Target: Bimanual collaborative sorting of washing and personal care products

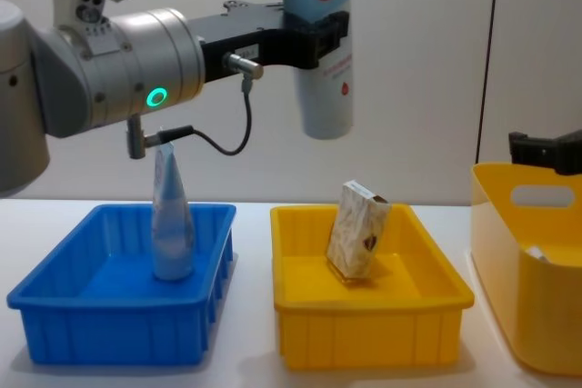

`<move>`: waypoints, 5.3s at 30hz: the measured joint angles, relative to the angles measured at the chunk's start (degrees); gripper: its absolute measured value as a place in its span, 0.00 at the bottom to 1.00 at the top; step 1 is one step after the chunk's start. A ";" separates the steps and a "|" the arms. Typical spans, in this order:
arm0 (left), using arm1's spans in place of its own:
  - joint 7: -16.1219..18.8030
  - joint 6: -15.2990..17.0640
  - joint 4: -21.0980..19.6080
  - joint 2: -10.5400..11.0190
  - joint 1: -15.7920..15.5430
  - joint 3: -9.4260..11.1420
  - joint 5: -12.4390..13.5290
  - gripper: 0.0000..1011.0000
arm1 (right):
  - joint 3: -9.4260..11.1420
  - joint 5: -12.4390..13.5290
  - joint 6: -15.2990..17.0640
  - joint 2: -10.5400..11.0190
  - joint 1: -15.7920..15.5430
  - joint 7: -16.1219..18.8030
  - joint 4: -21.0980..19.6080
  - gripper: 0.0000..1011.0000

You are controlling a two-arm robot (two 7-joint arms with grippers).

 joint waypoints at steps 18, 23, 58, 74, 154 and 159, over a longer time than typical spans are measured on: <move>-0.79 0.25 0.17 -0.58 -0.72 0.97 -0.15 0.27 | -2.46 0.92 -1.13 2.60 1.93 7.75 1.02 0.99; -0.87 0.28 0.19 -0.64 -0.79 1.06 -0.16 0.27 | -3.86 1.27 -1.71 3.55 3.20 10.61 1.85 0.99; -1.01 0.31 0.19 -0.75 -0.92 1.25 -0.15 0.27 | -14.04 -0.46 -9.12 7.38 17.37 24.45 12.15 0.99; -1.01 0.31 0.19 -0.75 -0.91 1.25 -0.15 0.27 | -16.49 -0.84 -12.45 8.33 21.22 27.17 15.01 0.99; -1.01 0.31 0.19 -0.74 -0.91 1.25 -0.15 0.99 | -16.96 2.54 -9.79 4.66 24.41 18.99 20.71 0.18; -1.01 0.31 0.19 -0.75 -0.91 1.24 -0.15 0.99 | -16.08 2.29 -9.00 4.14 23.97 17.03 20.84 0.17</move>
